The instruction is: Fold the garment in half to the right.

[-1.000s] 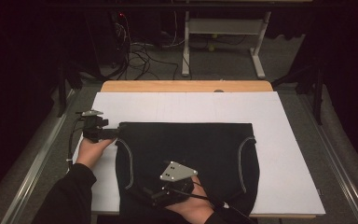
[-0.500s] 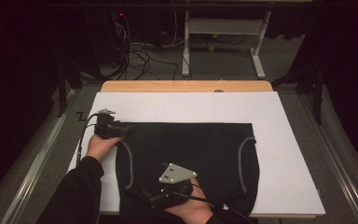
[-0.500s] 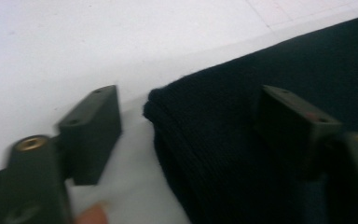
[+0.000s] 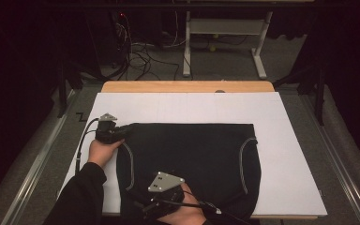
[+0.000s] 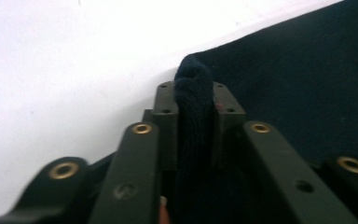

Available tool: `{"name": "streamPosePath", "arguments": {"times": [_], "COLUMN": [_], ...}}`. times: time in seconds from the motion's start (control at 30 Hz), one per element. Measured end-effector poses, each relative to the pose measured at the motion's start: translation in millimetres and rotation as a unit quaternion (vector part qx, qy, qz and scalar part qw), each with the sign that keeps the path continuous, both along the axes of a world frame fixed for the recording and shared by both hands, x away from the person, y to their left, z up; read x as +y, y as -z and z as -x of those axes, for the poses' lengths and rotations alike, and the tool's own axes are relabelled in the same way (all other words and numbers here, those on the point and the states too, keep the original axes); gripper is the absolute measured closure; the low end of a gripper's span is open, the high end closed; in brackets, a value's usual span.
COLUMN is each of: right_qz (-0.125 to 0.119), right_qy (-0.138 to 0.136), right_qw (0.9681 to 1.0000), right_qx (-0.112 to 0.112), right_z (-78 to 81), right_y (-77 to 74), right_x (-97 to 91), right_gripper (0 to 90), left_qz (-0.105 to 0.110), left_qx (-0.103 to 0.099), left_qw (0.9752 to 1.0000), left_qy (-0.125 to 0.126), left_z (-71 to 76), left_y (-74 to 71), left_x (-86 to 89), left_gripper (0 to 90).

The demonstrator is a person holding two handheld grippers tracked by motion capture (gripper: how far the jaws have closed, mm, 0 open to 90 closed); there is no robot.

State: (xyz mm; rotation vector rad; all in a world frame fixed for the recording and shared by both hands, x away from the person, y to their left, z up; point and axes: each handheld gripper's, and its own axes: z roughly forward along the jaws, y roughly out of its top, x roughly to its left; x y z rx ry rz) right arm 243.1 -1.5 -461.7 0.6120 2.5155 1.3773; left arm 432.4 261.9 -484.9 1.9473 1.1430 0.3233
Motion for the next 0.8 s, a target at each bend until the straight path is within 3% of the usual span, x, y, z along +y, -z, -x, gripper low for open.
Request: {"name": "streamPosePath", "arguments": {"times": [0.13, 0.27, 0.53, 0.7, 0.8], "right_qz": [0.010, 0.022, 0.071, 0.099, 0.124], "right_qy": [-0.007, -0.009, -0.014, -0.012, -0.007], "right_qw": [0.9999, 0.9995, 0.9968, 0.9946, 0.9915], "right_qx": [0.009, 0.020, 0.034, 0.030, 0.038], "right_z": [1.5, 4.2, 4.2, 3.2, 2.0], "right_y": [2.1, 3.7, 10.4, 14.4, 18.3], "right_x": [12.8, 24.8, 51.4, 67.1, 73.8], "right_gripper": [3.3, 5.8, 11.1, 9.3, 6.3], "left_qz": [0.023, 0.029, 0.035, 0.037, 0.038], "left_qx": [-0.023, -0.024, -0.021, -0.021, -0.017], "left_qw": [0.9994, 0.9993, 0.9992, 0.9991, 0.9991], "left_qy": [-0.009, -0.005, -0.002, -0.002, -0.009], "left_z": [6.7, 8.2, 8.3, 8.7, 8.0], "left_y": [0.0, 0.2, 0.5, 0.5, 0.7], "left_x": [4.0, 4.8, 5.7, 5.9, 6.3], "left_gripper": [74.6, 74.4, 74.2, 74.2, 73.7]}}
